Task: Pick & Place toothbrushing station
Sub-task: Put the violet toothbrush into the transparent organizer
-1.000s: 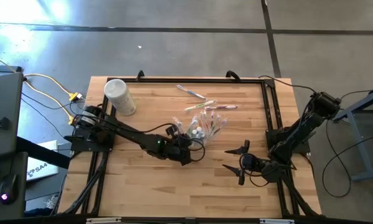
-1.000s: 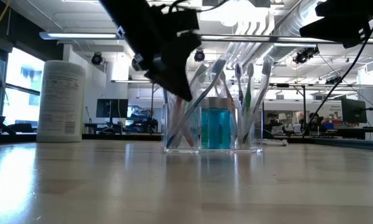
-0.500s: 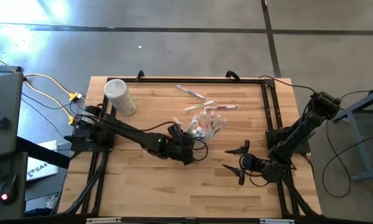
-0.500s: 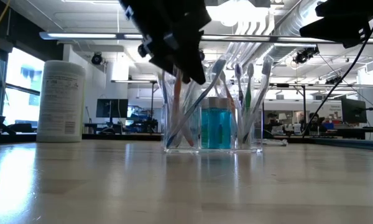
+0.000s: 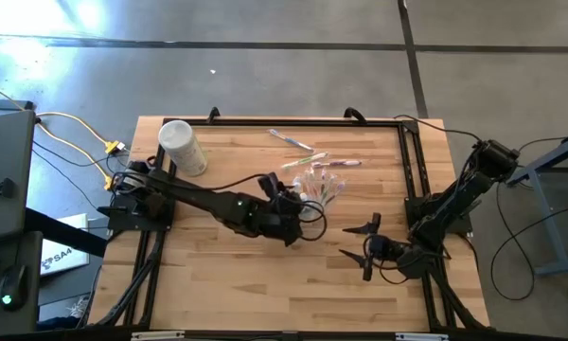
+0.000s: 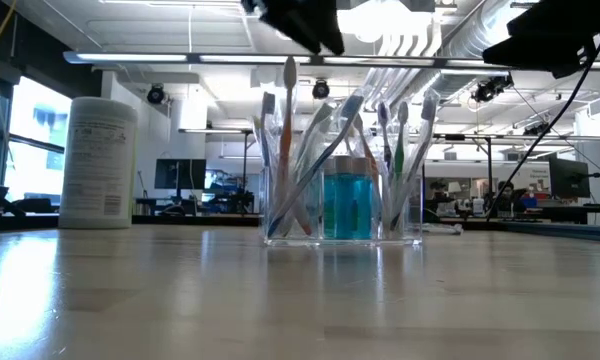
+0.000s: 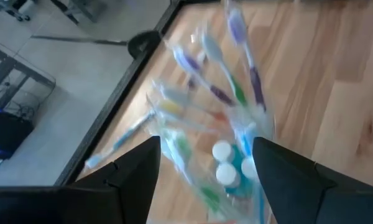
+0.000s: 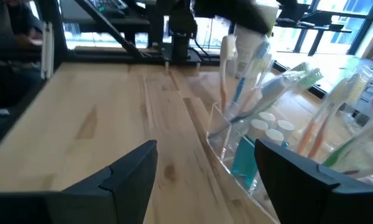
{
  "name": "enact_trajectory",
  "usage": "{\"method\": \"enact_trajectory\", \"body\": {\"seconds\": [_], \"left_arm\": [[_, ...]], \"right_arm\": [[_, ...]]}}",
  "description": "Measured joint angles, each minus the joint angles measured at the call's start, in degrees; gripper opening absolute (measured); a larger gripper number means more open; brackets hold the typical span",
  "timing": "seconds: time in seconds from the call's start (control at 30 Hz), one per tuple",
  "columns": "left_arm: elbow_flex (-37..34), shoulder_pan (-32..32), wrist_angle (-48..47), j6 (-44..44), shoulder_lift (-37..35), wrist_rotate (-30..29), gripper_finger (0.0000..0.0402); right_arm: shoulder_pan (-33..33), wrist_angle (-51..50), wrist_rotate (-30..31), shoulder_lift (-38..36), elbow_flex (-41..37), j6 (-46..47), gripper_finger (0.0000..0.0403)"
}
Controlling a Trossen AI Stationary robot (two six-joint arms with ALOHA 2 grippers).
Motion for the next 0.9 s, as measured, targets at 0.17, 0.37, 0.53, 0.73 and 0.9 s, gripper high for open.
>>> {"method": "enact_trajectory", "body": {"seconds": [0.17,0.37,0.53,0.73,0.9], "left_arm": [[3.20,-0.02,-2.61,0.25,-0.09,2.24,0.0248],[3.37,-0.02,-5.85,-2.01,-0.09,3.14,0.0248],[3.37,-0.01,-9.72,-6.97,-0.07,3.65,0.0248],[3.37,-0.02,-14.14,-12.06,-0.09,8.62,0.0248],[3.40,0.00,-15.72,-16.98,-1.20,13.92,0.0248]], "right_arm": [[-0.03,-7.17,2.34,0.00,0.00,3.28,0.0263],[-0.72,-22.97,5.69,0.00,0.00,15.98,0.0261],[-5.76,-34.22,0.58,0.00,0.00,24.51,0.0245],[-16.17,-42.20,-6.78,0.00,0.00,24.36,0.0225],[-24.07,-47.54,-8.16,0.00,0.00,19.56,0.0208]]}}
